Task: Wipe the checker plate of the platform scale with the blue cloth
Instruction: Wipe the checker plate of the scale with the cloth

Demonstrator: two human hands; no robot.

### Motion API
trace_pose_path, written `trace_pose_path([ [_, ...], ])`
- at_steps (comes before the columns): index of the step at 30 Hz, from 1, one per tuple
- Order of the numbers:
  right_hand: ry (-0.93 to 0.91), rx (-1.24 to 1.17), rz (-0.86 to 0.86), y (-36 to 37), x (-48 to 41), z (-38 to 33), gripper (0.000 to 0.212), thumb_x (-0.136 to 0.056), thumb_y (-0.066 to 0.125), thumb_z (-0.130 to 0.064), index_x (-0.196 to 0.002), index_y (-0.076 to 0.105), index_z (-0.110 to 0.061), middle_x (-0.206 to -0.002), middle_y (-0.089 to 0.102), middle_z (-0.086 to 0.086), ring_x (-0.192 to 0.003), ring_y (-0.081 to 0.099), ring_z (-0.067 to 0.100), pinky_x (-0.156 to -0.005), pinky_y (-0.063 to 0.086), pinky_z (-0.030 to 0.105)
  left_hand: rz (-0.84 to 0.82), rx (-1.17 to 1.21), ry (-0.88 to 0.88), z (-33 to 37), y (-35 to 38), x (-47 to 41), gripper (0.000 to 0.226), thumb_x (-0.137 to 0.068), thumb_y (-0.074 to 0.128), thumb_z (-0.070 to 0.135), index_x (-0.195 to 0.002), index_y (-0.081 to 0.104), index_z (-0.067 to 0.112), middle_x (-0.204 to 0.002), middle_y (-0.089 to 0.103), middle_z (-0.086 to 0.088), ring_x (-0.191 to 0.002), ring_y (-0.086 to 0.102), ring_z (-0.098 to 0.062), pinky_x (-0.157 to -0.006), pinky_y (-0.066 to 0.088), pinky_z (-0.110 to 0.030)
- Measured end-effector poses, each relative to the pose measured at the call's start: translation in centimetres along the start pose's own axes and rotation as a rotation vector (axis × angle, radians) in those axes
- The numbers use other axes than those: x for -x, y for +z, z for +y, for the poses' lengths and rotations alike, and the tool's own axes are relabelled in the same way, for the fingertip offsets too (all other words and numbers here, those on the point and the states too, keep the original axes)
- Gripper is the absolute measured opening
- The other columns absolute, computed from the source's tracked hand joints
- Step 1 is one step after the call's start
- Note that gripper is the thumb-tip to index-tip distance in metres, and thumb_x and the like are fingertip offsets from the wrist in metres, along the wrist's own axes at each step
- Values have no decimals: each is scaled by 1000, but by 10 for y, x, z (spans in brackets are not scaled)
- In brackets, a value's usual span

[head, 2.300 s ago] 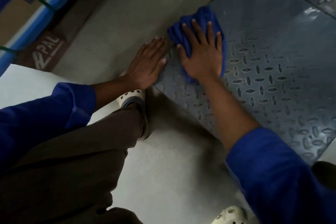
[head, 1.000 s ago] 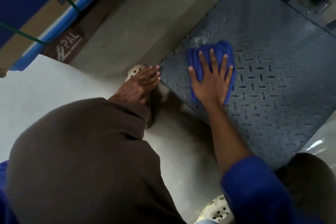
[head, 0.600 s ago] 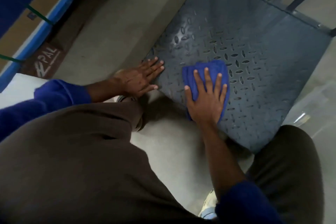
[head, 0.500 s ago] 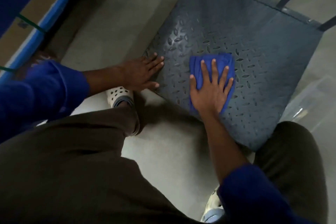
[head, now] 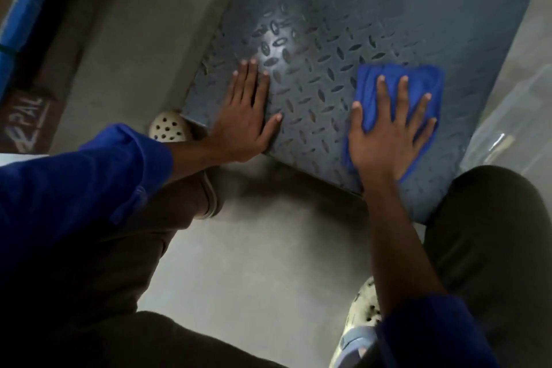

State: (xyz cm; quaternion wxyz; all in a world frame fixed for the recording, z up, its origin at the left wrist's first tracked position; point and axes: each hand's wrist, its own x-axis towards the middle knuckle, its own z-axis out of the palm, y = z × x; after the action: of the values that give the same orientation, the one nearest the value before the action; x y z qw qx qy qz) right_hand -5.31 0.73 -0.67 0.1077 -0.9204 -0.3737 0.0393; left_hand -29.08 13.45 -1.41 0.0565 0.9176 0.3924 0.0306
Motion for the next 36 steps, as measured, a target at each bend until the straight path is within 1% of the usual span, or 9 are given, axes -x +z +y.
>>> trace_pose_path([
  [2,-4,-29,-9,7,-22,-25,66,-103,23,-71,-164,18,-46,-175,12,-11,-163,7,34,-126,12,64,17,-3,3,-1,0,-1,81,-113,34,51,-166,13,-7,-173,5,-34,-163,3,-47,-132,8,-59],
  [7,-347,-3,-79,8,43,-41,64,-105,25,-68,-164,18,-45,-175,13,-12,-163,4,31,-128,11,59,24,36,-84,25,11,-8,83,-111,32,51,-163,16,-11,-171,10,-36,-161,7,-50,-133,5,-56],
  [11,-172,27,-44,-9,62,25,64,-104,33,-71,-162,25,-47,-174,19,-13,-163,8,29,-128,14,56,56,74,-6,57,19,-21,83,-110,33,52,-162,20,-12,-171,14,-35,-162,11,-48,-133,8,-57],
  [16,47,10,47,-7,-15,44,64,-103,32,-70,-162,27,-47,-174,19,-12,-162,11,34,-126,15,62,43,75,36,76,22,-35,85,-110,30,55,-165,14,-8,-174,8,-30,-164,6,-41,-134,6,-54],
  [21,-305,-10,-26,8,-17,-14,62,-106,32,-63,-163,25,-43,-175,17,-10,-162,8,34,-128,13,59,62,80,32,76,25,-33,84,-108,36,52,-165,18,-7,-174,11,-29,-164,8,-41,-134,8,-54],
  [23,-355,-22,-39,0,4,6,61,-106,33,-64,-163,26,-44,-174,18,-12,-163,9,31,-128,14,57,52,88,-36,80,23,-30,87,-108,35,57,-166,16,-5,-175,10,-27,-164,7,-39,-134,7,-52],
  [29,-43,7,-29,-22,-40,83,64,-103,33,-72,-162,26,-47,-174,19,-11,-162,11,34,-128,17,57,55,120,-511,118,22,-12,102,-104,28,72,-167,4,-5,-176,-1,-26,-165,-3,-39,-133,5,-55],
  [32,-2,-31,-47,-20,-99,67,68,-102,29,-73,-163,23,-44,-175,15,-8,-162,7,37,-129,14,60,44,97,-606,126,21,-11,105,-103,24,75,-166,2,-6,-176,-2,-27,-164,-4,-40,-133,5,-56],
  [36,-155,15,-93,-4,-114,-2,68,-103,23,-69,-165,18,-42,-176,12,-6,-162,3,38,-130,9,59,48,84,-624,124,20,-12,105,-103,27,75,-167,3,-4,-176,-2,-24,-165,-4,-37,-133,5,-55],
])
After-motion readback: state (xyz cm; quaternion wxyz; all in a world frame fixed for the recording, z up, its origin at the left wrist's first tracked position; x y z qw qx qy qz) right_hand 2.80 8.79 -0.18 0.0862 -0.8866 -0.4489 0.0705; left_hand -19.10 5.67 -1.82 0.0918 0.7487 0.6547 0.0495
